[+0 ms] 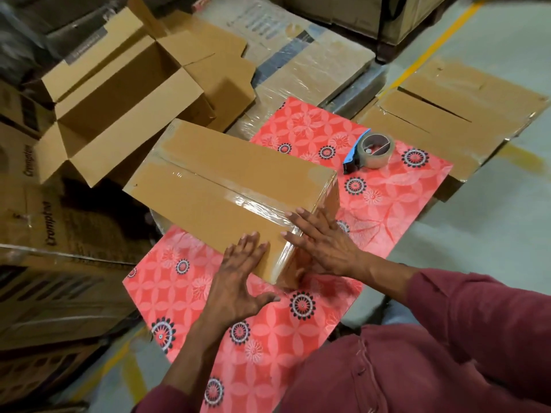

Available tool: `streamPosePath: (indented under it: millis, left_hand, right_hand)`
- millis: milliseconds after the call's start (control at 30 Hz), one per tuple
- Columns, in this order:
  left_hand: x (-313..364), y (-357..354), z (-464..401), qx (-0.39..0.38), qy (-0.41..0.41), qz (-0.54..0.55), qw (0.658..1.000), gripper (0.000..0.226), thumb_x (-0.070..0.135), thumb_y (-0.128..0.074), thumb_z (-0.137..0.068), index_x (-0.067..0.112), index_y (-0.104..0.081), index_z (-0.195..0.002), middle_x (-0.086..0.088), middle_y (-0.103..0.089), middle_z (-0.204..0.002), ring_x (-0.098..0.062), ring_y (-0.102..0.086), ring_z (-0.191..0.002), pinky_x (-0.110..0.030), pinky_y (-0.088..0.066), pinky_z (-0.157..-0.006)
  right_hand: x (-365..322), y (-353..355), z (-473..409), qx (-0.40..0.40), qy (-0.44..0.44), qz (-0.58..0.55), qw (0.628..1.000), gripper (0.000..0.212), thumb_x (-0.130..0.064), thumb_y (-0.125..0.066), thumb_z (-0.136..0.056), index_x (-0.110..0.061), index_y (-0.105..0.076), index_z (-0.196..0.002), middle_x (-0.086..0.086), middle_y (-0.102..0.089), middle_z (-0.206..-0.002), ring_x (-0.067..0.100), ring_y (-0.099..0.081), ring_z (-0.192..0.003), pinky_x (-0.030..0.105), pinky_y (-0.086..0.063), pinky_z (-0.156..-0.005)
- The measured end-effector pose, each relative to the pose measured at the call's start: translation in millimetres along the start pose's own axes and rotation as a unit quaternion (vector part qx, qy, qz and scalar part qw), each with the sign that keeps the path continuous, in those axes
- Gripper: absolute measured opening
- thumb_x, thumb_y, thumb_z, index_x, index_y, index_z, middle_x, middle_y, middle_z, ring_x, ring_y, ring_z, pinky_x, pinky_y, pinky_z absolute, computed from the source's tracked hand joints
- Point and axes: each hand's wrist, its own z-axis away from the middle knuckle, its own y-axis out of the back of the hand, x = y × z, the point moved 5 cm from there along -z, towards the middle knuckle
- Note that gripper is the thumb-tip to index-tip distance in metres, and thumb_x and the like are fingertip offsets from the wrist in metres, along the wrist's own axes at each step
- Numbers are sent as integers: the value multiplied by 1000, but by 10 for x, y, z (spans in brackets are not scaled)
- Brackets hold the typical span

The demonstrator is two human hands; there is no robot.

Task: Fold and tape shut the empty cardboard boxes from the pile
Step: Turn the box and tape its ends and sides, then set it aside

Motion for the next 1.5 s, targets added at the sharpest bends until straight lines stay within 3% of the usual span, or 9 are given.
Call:
streamPosePath:
  millis: [333, 533, 633, 900, 1067, 1233, 1300, 1400, 1500]
  left_hand:
    - [12, -19, -5, 34, 11, 2, 999, 103, 74, -76, -77, 22, -42, -159, -2, -27, -171, -20, -21, -159, -40, -10, -131]
    - [60, -37, -30, 52, 59, -10, 997, 99, 64, -82, -74, 25, -45, -157, 2, -30, -169, -14, -22, -158, -43, -15, -130]
    - [161, -78, -37, 59, 115, -9, 992, 98, 58, -73, -70, 27, -44, -158, 2, -29, -169, -16, -19, -159, -50, -14, -129]
    - [400, -25, -191, 50, 263, -5, 964, 95, 56, -69, -64, 35, -47, -154, 8, -34, -167, -16, -25, -157, -45, -16, -129]
    - [528, 86, -264, 57, 281, -61, 956, 88, 54, -81, -68, 38, -50, -149, 3, -54, -154, -30, -51, -139, -51, -40, -115]
    - [493, -17, -247, 5, 240, -179, 954, 87, 72, -63, -81, 31, -45, -156, -1, -48, -160, -23, -47, -147, -48, -38, -119]
    - [419, -21, -220, 30, 207, -202, 957, 83, 80, -48, -86, 26, -56, -150, -4, -56, -153, -24, -56, -139, -49, -46, -111]
    - [353, 119, -172, 87, 164, -139, 973, 81, 84, -31, -93, 28, -64, -142, 1, -64, -144, -20, -63, -130, -43, -54, -102]
    - [216, 119, -31, 49, 95, -75, 991, 97, 95, -40, -81, 30, -54, -152, 4, -47, -159, -12, -45, -146, -39, -36, -120]
  right_hand:
    - [-135, 151, -111, 17, -36, -49, 998, 84, -79, -36, -95, -21, -33, -156, 15, -35, -164, 35, -25, -155, 74, -24, -114]
    - [45, 140, -17, -29, 28, -48, 998, 79, -58, -59, -95, -19, -36, -160, 9, -26, -169, 29, -18, -158, 69, -14, -121]
    - [13, 216, -32, -23, 28, -69, 997, 78, -52, -61, -93, -18, -38, -159, 10, -27, -168, 28, -18, -158, 67, -6, -123]
    - [-62, 263, -34, -24, -12, -110, 994, 84, -49, -67, -83, -17, -42, -157, 11, -39, -162, 29, -28, -155, 71, -13, -119]
    - [-84, 311, -46, -17, -26, -130, 991, 84, -48, -67, -80, -16, -45, -154, 11, -42, -160, 29, -31, -153, 70, -10, -120]
    - [-93, 306, -44, -17, -30, -136, 990, 83, -46, -69, -79, -16, -46, -153, 9, -43, -160, 29, -31, -153, 71, -14, -119]
    - [-100, 311, -51, -21, -28, -137, 990, 84, -47, -68, -78, -17, -46, -153, 8, -40, -162, 27, -30, -154, 71, -15, -119]
    - [-89, 285, -43, -26, -27, -131, 991, 87, -55, -70, -79, -18, -46, -154, 7, -38, -163, 27, -28, -155, 71, -14, -119]
    - [-107, 277, -52, -24, -33, -112, 993, 93, -75, -64, -82, -19, -47, -154, 5, -37, -164, 25, -26, -155, 70, -15, -119]
